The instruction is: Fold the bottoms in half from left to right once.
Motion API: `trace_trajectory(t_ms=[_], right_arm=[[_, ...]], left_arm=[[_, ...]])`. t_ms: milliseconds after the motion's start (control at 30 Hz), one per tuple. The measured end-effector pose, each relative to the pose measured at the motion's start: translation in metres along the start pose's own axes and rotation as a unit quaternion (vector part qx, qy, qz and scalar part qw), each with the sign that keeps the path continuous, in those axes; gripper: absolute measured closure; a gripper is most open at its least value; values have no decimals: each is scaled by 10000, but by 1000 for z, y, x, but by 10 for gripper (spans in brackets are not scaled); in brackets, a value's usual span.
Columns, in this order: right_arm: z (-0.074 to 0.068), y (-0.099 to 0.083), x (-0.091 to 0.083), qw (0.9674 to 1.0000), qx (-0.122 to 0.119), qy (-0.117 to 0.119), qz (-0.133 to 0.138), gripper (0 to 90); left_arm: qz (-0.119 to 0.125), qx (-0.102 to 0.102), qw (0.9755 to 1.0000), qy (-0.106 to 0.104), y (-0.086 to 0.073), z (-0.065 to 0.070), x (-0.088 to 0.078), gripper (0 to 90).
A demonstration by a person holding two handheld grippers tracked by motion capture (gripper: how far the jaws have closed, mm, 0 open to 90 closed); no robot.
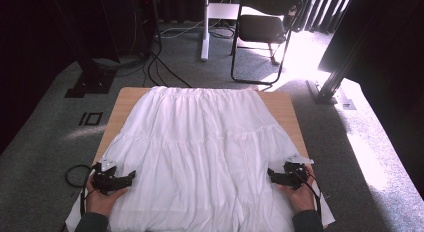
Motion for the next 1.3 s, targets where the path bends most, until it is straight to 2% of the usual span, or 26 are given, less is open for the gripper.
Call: trace_trajectory(t_ms=[267, 300, 400, 433, 500, 533, 633, 667, 733, 767, 800, 833, 867, 967, 1033, 1067, 1200, 1267, 1300], right_arm=[[0, 0, 0, 10000, -7, 4, -3, 117], [0, 0, 0, 10000, -8, 3, -3, 117], [0, 0, 0, 10000, -5, 7, -3, 118], [0, 0, 0, 10000, -5, 6, -1, 119], [0, 0, 0, 10000, -2, 5, -1, 120], [0, 0, 0, 10000, -3, 5, -1, 120], [0, 0, -1, 10000, 8, 0, -3, 123], [0, 0, -1, 10000, 7, 1, -2, 124], [0, 0, -1, 10000, 7, 0, -2, 124], [0, 0, -1, 10000, 10, -5, -1, 125], [0, -1, -1, 10000, 12, -8, 0, 126], [0, -1, -1, 10000, 11, -10, 2, 126], [0, -1, -1, 10000, 13, -10, 3, 126], [0, -1, -1, 10000, 18, -15, 4, 128], [0, -1, -1, 10000, 22, -19, 5, 128], [0, -1, -1, 10000, 23, -20, 4, 128], [0, -1, -1, 10000, 25, -21, 4, 129], [0, -1, -1, 10000, 26, -23, 4, 129], [0, -1, -1, 10000, 26, -23, 4, 129]], left_arm=[[38, -28, 10000, 32, 0, 1, 0, 184], [78, -54, 9999, 58, -1, 1, -2, 210], [129, -54, 9999, 17, -2, 0, -7, 363], [145, -55, 9998, 86, -2, 0, -10, 361], [182, -24, 9998, 115, -3, -1, -13, 330], [219, -27, 9992, 322, -4, -5, -23, 330], [223, -78, 9980, 592, -9, -11, -33, 170], [246, -143, 9977, 612, -11, -15, -37, 150], [246, -143, 9977, 612, -11, -15, -37, 120], [107, -311, 9970, 703, -19, -25, -39, 32], [14, -323, 9960, 829, -21, -27, -37, 25], [-167, -189, 9935, 1109, -23, -27, -34, 20], [-167, -185, 9934, 1120, -24, -29, -34, 7], [-101, -347, 9943, 1002, -24, -33, -32, 5], [-32, -600, 9956, 721, -26, -40, -31, 5], [-44, -701, 9955, 640, -27, -42, -31, 3], [-50, -597, 9967, 545, -27, -43, -32, 6], [42, -388, 9986, 366, -27, -40, -37, 144], [42, -388, 9986, 366, -27, -40, -37, 265]])
Point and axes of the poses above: each handheld gripper's, and its own axes: x roughly forward along the jaws, y roughly out of its top, z roughly to its right, the point moved 1 cm from there along x, roughly forward along the jaws, and after that the axes turned 10 degrees about -y, right-handed, at the moved point
